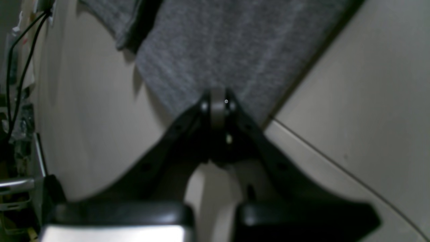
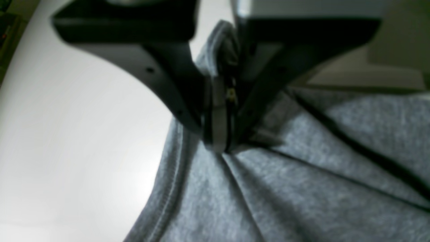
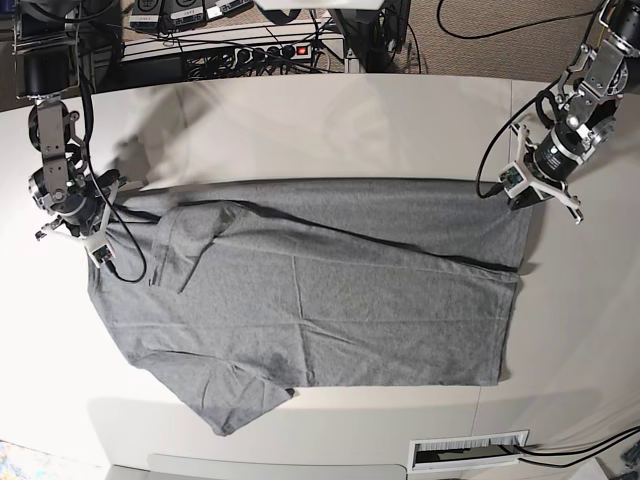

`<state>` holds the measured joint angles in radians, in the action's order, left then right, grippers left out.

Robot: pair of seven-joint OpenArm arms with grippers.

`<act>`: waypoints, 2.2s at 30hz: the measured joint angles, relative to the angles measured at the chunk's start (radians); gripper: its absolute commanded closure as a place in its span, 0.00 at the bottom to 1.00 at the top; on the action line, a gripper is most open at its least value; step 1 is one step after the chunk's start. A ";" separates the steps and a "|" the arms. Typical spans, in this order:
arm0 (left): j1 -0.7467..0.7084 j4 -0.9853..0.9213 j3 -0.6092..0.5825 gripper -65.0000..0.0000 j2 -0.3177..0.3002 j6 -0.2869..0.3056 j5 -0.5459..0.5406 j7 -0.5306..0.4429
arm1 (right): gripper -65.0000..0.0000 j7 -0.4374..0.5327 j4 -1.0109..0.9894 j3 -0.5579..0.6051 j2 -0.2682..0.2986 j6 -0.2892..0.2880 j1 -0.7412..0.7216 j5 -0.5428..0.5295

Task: Fold the T-shirt properly
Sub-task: 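Lower both grippers and pinch the folded edge of the shirt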

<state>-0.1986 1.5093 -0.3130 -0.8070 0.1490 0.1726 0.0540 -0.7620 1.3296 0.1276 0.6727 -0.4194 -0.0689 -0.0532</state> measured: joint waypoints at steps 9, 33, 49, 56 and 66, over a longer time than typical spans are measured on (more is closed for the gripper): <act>-0.039 0.272 -0.022 1.00 -0.076 0.031 0.000 0.241 | 1.00 -0.106 0.255 0.005 0.000 -0.009 0.011 -0.074; 0.184 -0.031 -0.018 1.00 0.183 0.100 -0.084 0.104 | 1.00 -0.022 0.160 0.003 -0.148 -0.012 0.035 -0.106; 0.179 -0.027 0.002 1.00 0.019 0.402 -0.450 0.260 | 1.00 -0.332 0.162 -0.011 -0.139 -0.081 0.005 -0.350; 0.067 0.013 0.012 1.00 -0.046 0.401 -0.483 0.192 | 1.00 -0.405 0.166 -0.014 -0.127 -0.095 0.008 -0.432; -0.082 0.090 0.021 1.00 -0.105 0.355 -0.466 0.120 | 1.00 -0.389 0.340 -0.015 -0.028 -0.099 0.203 -0.469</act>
<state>-0.2802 1.5990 -0.2916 -0.9123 0.5037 -0.2932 0.1741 -1.1515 1.6691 0.1123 0.6449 -0.5182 0.1345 -0.5224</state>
